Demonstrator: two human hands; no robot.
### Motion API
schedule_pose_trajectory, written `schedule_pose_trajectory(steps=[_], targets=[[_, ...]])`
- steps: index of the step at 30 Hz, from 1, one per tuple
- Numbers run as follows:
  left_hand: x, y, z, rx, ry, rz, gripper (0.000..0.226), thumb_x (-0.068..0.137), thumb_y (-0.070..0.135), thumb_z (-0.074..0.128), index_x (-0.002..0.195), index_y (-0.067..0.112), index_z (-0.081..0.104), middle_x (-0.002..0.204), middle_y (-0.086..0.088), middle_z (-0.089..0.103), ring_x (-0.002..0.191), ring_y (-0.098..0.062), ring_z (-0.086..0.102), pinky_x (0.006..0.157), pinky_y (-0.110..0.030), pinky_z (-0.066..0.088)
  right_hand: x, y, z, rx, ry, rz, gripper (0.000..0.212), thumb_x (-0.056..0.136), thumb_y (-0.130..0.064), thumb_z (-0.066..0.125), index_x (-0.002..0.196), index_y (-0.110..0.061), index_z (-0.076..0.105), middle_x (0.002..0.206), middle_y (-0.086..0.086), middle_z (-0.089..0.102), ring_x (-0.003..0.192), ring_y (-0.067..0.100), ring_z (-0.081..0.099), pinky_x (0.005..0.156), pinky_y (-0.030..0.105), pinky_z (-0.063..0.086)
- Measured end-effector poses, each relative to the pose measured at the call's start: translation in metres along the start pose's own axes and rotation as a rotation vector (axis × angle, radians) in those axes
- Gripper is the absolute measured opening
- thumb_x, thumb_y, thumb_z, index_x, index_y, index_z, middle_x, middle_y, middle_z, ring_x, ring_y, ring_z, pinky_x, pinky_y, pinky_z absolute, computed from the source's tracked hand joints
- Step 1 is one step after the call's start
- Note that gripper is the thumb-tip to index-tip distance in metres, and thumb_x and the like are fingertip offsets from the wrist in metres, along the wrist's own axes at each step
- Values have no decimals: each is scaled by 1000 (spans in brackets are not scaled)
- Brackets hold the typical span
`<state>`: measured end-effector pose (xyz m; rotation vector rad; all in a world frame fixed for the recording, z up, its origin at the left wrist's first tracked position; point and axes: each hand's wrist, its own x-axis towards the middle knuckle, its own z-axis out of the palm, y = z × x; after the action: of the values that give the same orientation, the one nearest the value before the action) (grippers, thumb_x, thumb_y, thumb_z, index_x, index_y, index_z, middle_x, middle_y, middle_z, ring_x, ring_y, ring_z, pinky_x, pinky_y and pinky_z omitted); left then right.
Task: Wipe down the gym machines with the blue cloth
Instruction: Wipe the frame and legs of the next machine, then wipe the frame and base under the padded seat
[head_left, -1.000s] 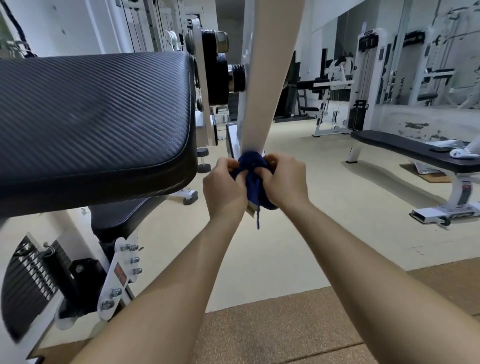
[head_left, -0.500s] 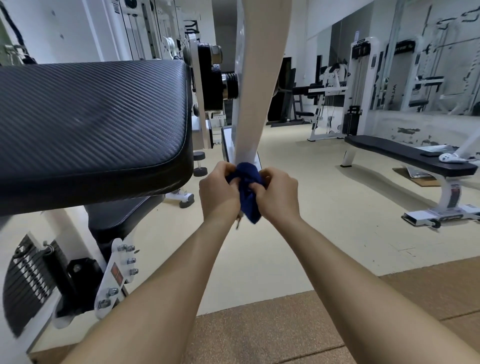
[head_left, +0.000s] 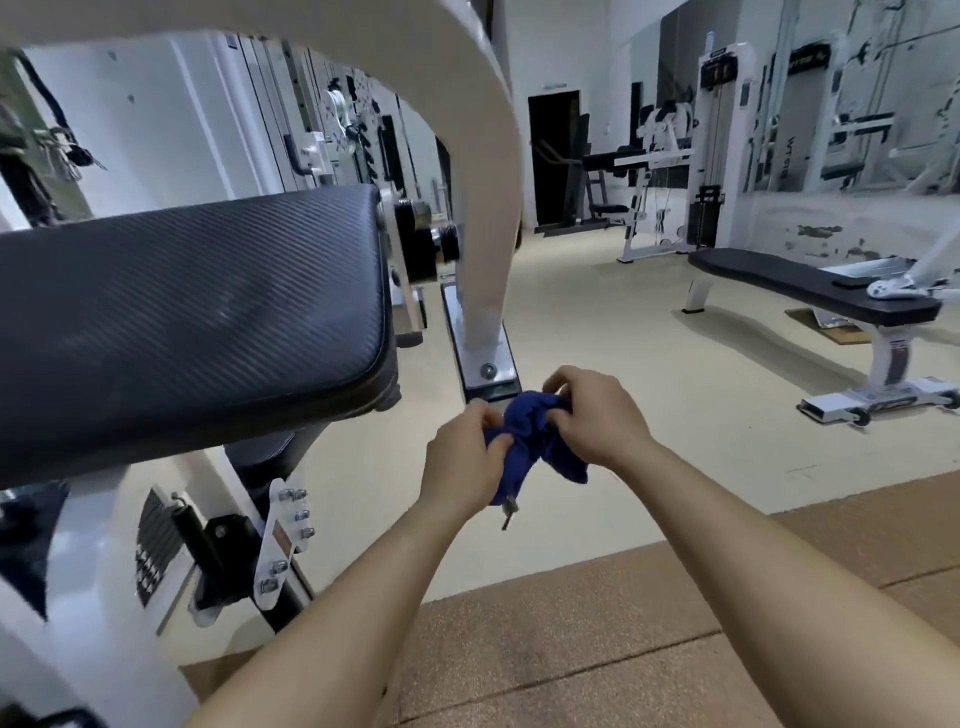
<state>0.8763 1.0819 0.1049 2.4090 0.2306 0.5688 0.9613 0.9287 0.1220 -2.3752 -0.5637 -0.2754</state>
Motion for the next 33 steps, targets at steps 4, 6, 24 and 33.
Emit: schedule_pose_trajectory(steps=[4, 6, 24, 33], targets=[[25, 88, -22, 47, -155, 43, 9, 94, 15, 56, 94, 22, 51, 94, 3, 60, 81, -16, 58, 66, -31, 49, 1, -1, -92, -163, -131, 35, 43, 92, -18, 56, 135, -20, 53, 125, 6, 54, 111, 29, 57, 89, 37, 49], [38, 138, -34, 77, -219, 65, 11, 93, 11, 54, 97, 21, 51, 101, 1, 58, 86, -18, 59, 65, -33, 52, 7, -4, -145, -176, -155, 70, 33, 91, -16, 57, 123, -19, 59, 121, 6, 50, 100, 28, 57, 85, 37, 49], [203, 472, -208, 221, -425, -55, 26, 86, 8, 60, 110, 17, 65, 102, -5, 64, 91, -27, 66, 78, -37, 58, 152, -113, -531, -301, -352, 126, 17, 86, -15, 59, 101, -18, 53, 98, 3, 65, 87, 26, 67, 75, 39, 57], [303, 456, -185, 131, -330, -72, 27, 84, 11, 62, 109, 19, 66, 99, -4, 67, 88, -24, 64, 77, -35, 57, 260, -100, -529, -497, -377, -25, 25, 86, -19, 62, 110, -19, 54, 103, 2, 61, 86, 26, 59, 64, 34, 46]])
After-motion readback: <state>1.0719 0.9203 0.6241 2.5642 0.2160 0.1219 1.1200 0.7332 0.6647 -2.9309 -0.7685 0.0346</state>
